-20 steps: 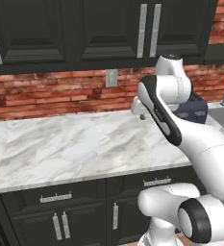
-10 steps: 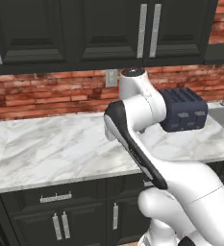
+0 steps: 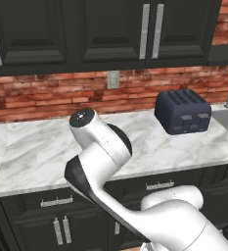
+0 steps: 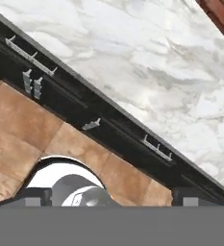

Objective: Take the pizza cutter from the drawer on the left and place it on the dining counter for cutting.

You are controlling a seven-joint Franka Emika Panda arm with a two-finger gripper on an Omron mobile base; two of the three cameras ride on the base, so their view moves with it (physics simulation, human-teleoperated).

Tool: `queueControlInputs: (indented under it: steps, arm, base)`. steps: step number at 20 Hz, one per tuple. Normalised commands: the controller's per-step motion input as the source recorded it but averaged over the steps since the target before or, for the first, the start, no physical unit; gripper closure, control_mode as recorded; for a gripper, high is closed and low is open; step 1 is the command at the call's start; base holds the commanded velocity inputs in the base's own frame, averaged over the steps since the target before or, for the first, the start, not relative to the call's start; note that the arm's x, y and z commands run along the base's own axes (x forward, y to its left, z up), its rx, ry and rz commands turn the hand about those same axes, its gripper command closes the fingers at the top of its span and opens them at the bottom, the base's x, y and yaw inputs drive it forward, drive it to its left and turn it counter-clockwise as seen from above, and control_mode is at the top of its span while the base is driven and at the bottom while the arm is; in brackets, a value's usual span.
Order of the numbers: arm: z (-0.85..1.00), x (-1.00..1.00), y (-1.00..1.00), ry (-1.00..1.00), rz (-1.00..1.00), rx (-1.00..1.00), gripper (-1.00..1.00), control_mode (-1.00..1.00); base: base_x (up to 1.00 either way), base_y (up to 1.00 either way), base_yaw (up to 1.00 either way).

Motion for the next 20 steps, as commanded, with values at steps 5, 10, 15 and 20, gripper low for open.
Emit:
queueControlInputs:
  steps: [5,10,15,20]
  arm:
    - [-0.69,-0.39,0.94,-0.23,0.22,-0.21,-1.0,-1.0]
    - [-0.32,0.04,0.22,-0.17,0.38,-0.15,-1.0,-1.0]
    - [-0.44,0.28,0.0,-0.03,0.46,-0.17,-1.0,-1.0]
    - [-0.82,0.16,0.04,-0.07,0.41,-0.14,-1.0,-1.0]
  base:
    - [0.0,0.0,0.0]
    - [0.0,0.0,0.0]
    - [0.0,0.0,0.0]
    - [0.0,0.0,0.0]
